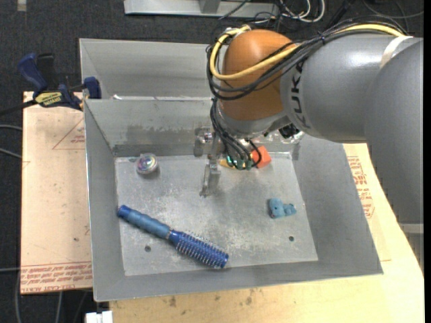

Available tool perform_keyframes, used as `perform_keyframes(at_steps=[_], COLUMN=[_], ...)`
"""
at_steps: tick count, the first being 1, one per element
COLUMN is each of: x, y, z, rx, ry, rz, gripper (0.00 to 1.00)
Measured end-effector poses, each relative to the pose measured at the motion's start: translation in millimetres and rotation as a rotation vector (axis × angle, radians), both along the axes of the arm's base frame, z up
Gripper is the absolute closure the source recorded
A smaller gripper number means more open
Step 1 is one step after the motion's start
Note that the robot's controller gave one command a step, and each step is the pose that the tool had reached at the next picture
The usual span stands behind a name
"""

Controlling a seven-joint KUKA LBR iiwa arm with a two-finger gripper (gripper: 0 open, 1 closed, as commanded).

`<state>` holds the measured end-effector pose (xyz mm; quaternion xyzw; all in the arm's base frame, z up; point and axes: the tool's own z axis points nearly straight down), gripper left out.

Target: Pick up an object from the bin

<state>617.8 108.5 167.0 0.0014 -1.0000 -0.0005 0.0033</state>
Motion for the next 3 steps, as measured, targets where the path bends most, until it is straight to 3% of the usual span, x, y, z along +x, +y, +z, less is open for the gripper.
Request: perform_keyframes(at_steps=[1, 2, 3], x=[-51.6, -130.3, -127.9], y=[61.3, 90.7, 88.6], z=[-83.5, -96.7, -96.3], rx=[0.001, 0.001, 0.001], ry=[-0.001, -0.006, -0.006], rz=[0.082, 0.081, 0.074], gripper=[0.0, 0.0, 1.0])
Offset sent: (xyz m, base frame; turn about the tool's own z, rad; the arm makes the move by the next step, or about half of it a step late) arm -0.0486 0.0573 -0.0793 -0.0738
